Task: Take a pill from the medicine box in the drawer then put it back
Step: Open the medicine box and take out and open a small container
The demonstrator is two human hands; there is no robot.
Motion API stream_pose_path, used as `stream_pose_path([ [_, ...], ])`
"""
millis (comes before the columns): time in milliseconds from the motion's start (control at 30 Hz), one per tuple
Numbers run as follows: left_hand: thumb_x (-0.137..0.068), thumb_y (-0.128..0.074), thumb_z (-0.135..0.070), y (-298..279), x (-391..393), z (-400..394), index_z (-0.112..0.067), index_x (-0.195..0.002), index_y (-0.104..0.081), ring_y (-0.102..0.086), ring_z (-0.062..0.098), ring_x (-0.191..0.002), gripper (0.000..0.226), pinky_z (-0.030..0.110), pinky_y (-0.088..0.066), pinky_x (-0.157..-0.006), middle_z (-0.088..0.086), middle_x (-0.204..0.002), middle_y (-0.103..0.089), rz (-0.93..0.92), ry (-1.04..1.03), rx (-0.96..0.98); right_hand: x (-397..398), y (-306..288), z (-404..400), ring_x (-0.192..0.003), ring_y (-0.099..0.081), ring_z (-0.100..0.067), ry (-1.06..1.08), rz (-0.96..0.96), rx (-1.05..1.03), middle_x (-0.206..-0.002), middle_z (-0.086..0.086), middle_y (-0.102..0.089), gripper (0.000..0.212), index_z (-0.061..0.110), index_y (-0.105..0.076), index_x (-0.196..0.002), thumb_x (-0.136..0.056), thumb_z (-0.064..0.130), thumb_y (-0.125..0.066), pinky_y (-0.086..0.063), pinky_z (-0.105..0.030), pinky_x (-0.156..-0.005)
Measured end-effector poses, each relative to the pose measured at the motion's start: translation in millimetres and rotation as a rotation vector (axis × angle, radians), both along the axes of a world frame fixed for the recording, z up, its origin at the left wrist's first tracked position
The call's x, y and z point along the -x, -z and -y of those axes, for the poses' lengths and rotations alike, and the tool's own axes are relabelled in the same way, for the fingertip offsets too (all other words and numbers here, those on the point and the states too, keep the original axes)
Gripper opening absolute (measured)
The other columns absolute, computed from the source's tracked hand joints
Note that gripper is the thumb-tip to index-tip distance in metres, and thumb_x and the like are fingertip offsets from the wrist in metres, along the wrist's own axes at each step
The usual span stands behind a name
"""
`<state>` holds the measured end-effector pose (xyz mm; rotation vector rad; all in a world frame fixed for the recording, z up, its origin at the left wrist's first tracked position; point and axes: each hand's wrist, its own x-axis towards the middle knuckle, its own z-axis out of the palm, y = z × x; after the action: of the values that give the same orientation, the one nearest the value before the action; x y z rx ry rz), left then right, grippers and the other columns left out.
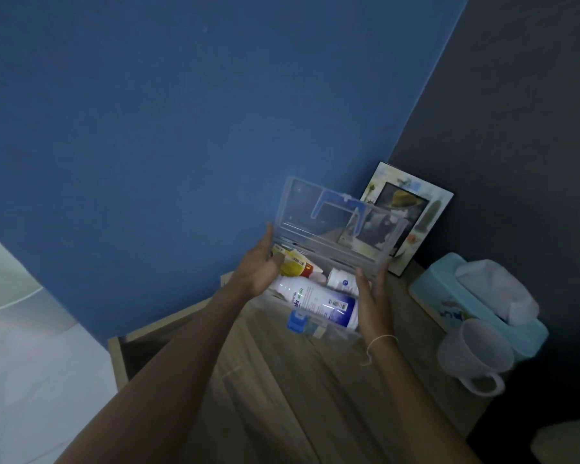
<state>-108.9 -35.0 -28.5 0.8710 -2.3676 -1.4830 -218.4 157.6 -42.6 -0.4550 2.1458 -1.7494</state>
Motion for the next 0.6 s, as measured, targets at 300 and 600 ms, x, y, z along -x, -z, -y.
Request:
stream_pose_path([
  [300, -0.102, -0.028, -0.030, 7, -2, -15, -0.028, -0.152, 0.001, -0.006, 0.014, -0.149, 0.058, 0.035, -0.009, -0.121, -0.007, -0.162, -0.002, 0.047, 0.074, 0.060, 4, 5, -14, -0.076, -0.072, -0.011, 0.019, 0.077, -0.015, -0.104, 0.014, -0.064, 0.076, 0.049, -0.010, -0.147, -0.082, 0.064, -0.046, -0.056, -0.029, -0.055],
  [600, -0.102, -0.021, -0.031, 12, -2, -20, -0.018, -0.151, 0.008, 0.009, 0.013, -0.148, 0.058, 0.026, 0.003, -0.115, -0.002, -0.162, 0.010, 0.123, 0.128, 0.262, 7, 13, -15, -0.074, -0.073, -0.015, 0.027, 0.121, 0.005, -0.104, 0.012, -0.065, 0.066, 0.049, -0.008, -0.147, -0.092, 0.058, -0.042, -0.057, -0.033, -0.058],
])
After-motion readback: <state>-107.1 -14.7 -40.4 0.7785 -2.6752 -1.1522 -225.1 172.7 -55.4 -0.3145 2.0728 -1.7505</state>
